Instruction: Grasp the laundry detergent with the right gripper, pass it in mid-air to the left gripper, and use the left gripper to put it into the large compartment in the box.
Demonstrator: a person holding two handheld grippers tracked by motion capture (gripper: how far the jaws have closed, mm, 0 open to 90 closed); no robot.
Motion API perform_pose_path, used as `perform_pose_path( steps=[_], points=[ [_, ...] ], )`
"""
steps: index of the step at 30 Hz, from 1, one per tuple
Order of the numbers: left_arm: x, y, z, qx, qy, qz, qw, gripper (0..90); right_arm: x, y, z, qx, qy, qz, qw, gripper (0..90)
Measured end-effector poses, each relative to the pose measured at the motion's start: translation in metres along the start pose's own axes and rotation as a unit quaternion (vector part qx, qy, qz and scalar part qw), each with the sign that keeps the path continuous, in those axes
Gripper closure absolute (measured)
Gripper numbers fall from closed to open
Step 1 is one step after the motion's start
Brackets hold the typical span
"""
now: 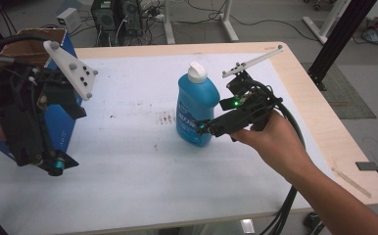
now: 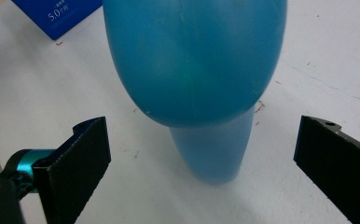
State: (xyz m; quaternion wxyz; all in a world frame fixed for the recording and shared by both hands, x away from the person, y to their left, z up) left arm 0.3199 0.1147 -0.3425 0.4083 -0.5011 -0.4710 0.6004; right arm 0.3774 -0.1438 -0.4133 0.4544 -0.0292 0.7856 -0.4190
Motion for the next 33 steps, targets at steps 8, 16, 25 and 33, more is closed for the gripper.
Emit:
perform_pose_path(
  steps=[8, 16, 25, 33],
  points=[
    [0.0, 0.001, -0.001, 0.0, 0.002, -0.001, 1.0, 1.7, 0.0, 0.01, -0.002, -0.001, -0.007, 0.026, 0.9996, 3.1],
    [0.0, 0.001, -0.002, 0.001, 0.0, -0.002, 1.0, 1.7, 0.0, 0.021, -0.002, -0.001, -0.004, 0.037, 0.9993, 3.1],
    [0.002, 0.002, -0.001, 0.004, 0.001, -0.002, 1.0, 1.7, -0.002, 0.031, -0.001, 0.005, -0.002, 0.064, 0.9979, 3.1],
    [0.003, 0.002, -0.002, 0.004, -0.004, 0.0, 1.0, 1.7, -0.002, 0.034, 0.001, 0.007, -0.003, 0.077, 0.997, 4.8]
  ],
)
Point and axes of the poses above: each handheld gripper's, and its own axes: y roughly forward along the jaws, x roughly out of its underside, z roughly to its right, the point moved 7 cm from there along y, roughly forward along the jaws, and after that the axes turned 3 degrees about -x, right-handed, at the moved point
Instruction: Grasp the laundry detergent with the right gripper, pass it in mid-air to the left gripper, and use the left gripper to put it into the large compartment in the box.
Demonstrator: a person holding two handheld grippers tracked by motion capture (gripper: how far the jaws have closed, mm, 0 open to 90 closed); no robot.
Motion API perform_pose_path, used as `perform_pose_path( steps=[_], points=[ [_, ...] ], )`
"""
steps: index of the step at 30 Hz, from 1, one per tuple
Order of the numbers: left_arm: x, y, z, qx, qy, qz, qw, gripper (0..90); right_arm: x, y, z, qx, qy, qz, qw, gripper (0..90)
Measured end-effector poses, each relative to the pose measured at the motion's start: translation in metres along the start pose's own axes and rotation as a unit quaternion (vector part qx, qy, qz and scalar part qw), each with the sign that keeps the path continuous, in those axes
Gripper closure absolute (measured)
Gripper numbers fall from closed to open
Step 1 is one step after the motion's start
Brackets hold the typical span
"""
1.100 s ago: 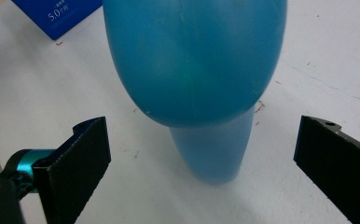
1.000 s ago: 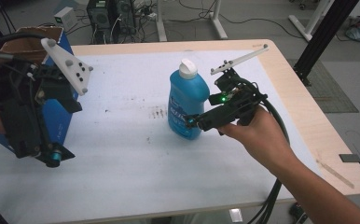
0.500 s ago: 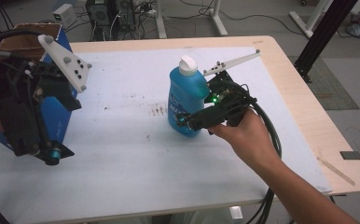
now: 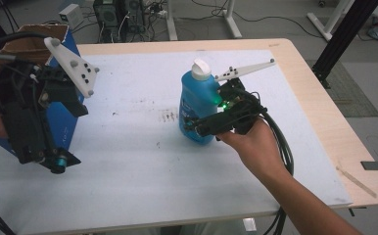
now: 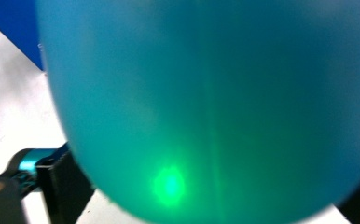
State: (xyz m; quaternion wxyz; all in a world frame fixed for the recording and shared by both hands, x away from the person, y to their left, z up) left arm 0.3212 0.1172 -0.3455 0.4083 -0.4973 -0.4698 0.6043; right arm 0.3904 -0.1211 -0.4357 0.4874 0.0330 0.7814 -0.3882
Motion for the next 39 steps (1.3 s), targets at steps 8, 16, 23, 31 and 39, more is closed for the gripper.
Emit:
perform_pose_path(
  steps=[8, 16, 23, 31, 39],
  points=[
    [0.0003, 0.0007, -0.0011, 0.001, 0.0, 0.002, 1.0, 1.7, -0.0003, 0.0031, 0.0008, 0.013, -0.01, 0.021, 0.9996, 16.3],
    [-0.0004, 0.0015, -0.0018, 0.002, 0.0, 0.002, 1.0, 1.7, 0.0006, 0.0071, 0.002, 0.023, -0.014, 0.026, 0.9993, 16.4],
    [-0.0007, 0.0022, -0.0022, 0.002, 0.0, 0.0, 1.0, 1.7, 0.0009, 0.0093, 0.0028, 0.028, -0.019, 0.033, 0.9989, 28.5],
    [-0.0007, 0.0026, -0.0026, 0.004, -0.002, 0.001, 1.0, 1.7, -0.0005, 0.0094, 0.0021, 0.034, -0.025, 0.042, 0.9982, 30.9],
    [-0.001, 0.0029, -0.0027, 0.005, 0.0, 0.001, 1.0, 1.7, -0.0009, 0.0095, 0.0018, 0.039, -0.029, 0.047, 0.9977, 35.6]
  ],
)
Point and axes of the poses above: each handheld gripper's, and its own axes: y roughly forward along the jaws, x roughly out of its underside, z roughly to its right, the point moved 7 cm from there along y, roughly forward along the jaws, and after that the axes turned 3 degrees about -x, right-handed, at the moved point
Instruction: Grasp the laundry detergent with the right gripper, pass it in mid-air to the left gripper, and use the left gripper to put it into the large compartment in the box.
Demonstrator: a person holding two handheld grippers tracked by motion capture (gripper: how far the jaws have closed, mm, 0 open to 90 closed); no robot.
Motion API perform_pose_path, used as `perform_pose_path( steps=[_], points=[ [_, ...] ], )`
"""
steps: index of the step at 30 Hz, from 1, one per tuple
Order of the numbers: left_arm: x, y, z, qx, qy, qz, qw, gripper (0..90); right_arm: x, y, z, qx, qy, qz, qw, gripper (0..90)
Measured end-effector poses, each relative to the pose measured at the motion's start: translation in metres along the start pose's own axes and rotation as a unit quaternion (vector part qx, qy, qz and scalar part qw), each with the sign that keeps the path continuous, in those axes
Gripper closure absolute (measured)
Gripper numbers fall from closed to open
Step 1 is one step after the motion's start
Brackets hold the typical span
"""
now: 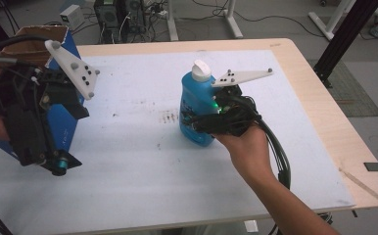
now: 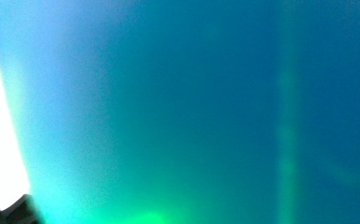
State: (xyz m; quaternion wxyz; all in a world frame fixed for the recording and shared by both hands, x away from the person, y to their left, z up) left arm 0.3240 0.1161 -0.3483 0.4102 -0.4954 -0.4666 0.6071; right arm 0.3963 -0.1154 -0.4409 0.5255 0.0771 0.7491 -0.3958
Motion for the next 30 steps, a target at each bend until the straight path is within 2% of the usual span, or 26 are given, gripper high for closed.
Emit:
perform_pose_path(
  steps=[5, 16, 27, 30],
  points=[
    [0.0, 0.0, -0.0005, -0.001, -0.002, 0.001, 1.0, 1.7, 0.0005, 0.0001, 0.0007, 0.001, 0.007, 0.003, 1.0, 36.3],
    [0.0017, 0.0001, -0.0007, -0.001, -0.004, 0.002, 1.0, 1.7, 0.0012, 0.0001, 0.0004, 0.003, 0.002, 0.008, 1.0, 41.9],
    [-0.0008, 0.0004, -0.0019, 0.002, 0.0, 0.002, 1.0, 1.7, 0.0007, -0.0006, -0.0015, 0.017, -0.017, 0.01, 0.9997, 45.0],
    [-0.0015, 0.0, -0.002, 0.001, -0.002, 0.004, 1.0, 1.7, -0.0002, -0.0009, -0.0033, 0.009, -0.021, 0.008, 0.9997, 45.3]
  ],
)
Point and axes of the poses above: each handheld gripper's, and its own axes: y roughly forward along the jaws, x roughly out of its underside, z roughly to its right, the point moved 7 cm from there along y, roughly forward along the jaws, and after that the axes turned 3 degrees about -x, right-handed, at the moved point
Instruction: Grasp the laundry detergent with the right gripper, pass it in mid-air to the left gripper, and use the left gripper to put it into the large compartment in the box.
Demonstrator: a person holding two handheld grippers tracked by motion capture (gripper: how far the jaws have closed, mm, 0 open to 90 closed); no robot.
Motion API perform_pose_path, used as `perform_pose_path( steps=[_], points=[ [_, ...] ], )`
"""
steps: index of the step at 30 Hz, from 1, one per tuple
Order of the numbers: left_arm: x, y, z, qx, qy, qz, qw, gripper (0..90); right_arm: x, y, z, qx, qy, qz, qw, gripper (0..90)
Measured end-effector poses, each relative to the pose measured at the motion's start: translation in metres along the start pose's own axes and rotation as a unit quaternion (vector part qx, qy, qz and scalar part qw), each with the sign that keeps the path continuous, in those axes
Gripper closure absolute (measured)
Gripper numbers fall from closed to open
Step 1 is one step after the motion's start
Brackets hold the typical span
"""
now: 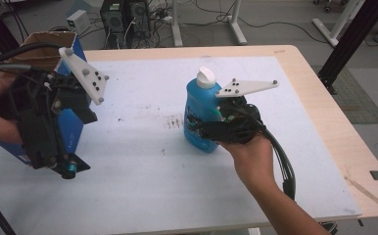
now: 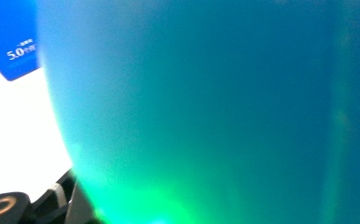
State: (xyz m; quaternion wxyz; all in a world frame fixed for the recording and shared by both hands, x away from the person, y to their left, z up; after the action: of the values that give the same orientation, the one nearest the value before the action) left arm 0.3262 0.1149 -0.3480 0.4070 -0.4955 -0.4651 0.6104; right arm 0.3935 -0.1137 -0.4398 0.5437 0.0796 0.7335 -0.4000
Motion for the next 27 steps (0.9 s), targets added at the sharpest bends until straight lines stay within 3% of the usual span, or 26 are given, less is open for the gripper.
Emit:
perform_pose_path(
  steps=[3, 9, 12, 15, 19, 23, 25, 27],
  points=[
    [-0.002, -0.002, -0.001, -0.002, 0.002, 0.001, 1.0, 1.7, -0.005, -0.003, -0.003, -0.008, -0.011, -0.004, 0.9999, 45.3],
    [-0.013, -0.013, -0.002, -0.006, 0.007, 0.014, 0.9999, 1.6, -0.021, -0.012, -0.008, -0.045, -0.042, -0.016, 0.998, 45.3],
    [-0.022, -0.018, -0.003, -0.011, 0.012, 0.021, 0.9997, 1.7, -0.027, -0.017, -0.01, -0.074, -0.064, -0.017, 0.995, 45.2],
    [-0.031, -0.023, -0.003, -0.012, 0.019, 0.021, 0.9995, 1.7, -0.033, -0.022, -0.013, -0.115, -0.083, -0.011, 0.9898, 45.2],
    [-0.045, -0.03, -0.003, -0.012, 0.028, 0.024, 0.9992, 1.7, -0.037, -0.028, -0.02, -0.185, -0.111, -0.012, 0.9765, 45.2],
    [-0.059, -0.036, -0.007, -0.015, 0.036, 0.024, 0.9989, 1.7, -0.039, -0.033, -0.033, -0.244, -0.146, -0.028, 0.9583, 45.2],
    [-0.067, -0.039, -0.007, -0.012, 0.043, 0.027, 0.9986, 1.7, -0.04, -0.033, -0.04, -0.266, -0.162, -0.037, 0.9496, 45.2],
    [-0.074, -0.042, -0.007, -0.011, 0.049, 0.028, 0.9983, 1.7, -0.04, -0.033, -0.044, -0.278, -0.173, -0.045, 0.9437, 45.2]
  ],
)
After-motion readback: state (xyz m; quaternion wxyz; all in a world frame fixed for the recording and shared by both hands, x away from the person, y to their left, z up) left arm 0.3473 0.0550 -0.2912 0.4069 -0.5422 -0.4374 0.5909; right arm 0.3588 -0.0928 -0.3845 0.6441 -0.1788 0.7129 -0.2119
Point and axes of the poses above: each handheld gripper's, and its own axes: y roughly forward along the jaws, x roughly out of its underside, z roughly to its right, the point moved 7 cm from there along y, roughly forward along the jaws, and after that the axes turned 3 degrees about -x, right-handed, at the moved point
